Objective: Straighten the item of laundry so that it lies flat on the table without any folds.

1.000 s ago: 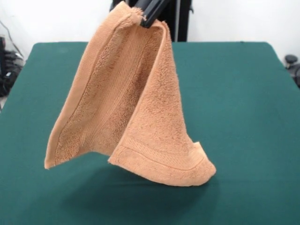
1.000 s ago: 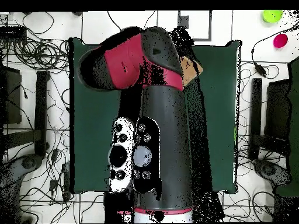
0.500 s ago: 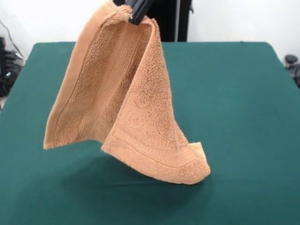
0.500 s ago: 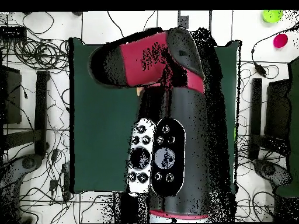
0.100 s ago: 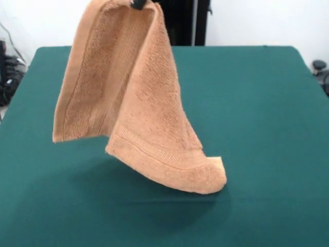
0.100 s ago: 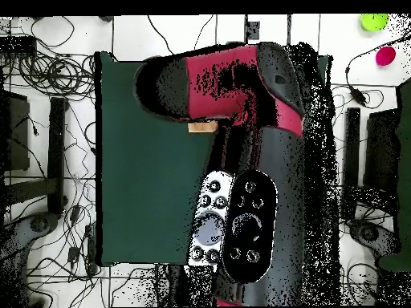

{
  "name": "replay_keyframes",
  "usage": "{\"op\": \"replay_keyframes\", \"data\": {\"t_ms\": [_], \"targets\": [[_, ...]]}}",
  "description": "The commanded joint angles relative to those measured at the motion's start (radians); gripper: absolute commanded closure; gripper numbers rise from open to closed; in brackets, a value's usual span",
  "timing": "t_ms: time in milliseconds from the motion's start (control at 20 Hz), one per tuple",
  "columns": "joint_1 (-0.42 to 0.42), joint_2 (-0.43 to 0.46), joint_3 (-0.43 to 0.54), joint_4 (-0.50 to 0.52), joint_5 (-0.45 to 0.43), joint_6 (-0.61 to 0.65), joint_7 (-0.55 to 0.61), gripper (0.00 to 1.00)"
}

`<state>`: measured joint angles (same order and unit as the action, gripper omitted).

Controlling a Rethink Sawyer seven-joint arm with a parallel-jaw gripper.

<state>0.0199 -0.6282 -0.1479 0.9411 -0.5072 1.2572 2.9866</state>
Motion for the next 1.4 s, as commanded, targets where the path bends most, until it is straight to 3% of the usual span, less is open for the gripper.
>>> {"op": "replay_keyframes", "data": {"t_ms": [50,200,400,550,850,1000,1400], "targets": [[0.143,0.125,-0.133,-0.020,-0.066,0.259,0.338,1.00],[0.193,0.210,-0.195,-0.127,-0.086,0.388,0.408,1.00],[0.214,0.273,-0.225,-0.206,-0.057,0.462,0.464,1.00],[0.201,0.283,-0.220,-0.229,-0.037,0.452,0.403,1.00],[0.081,0.245,-0.170,-0.205,-0.084,0.163,0.051,1.00],[0.030,0.231,-0.147,-0.207,-0.081,0.080,-0.084,1.00],[-0.048,0.200,-0.104,-0.176,-0.051,-0.086,-0.235,1.00]]}}
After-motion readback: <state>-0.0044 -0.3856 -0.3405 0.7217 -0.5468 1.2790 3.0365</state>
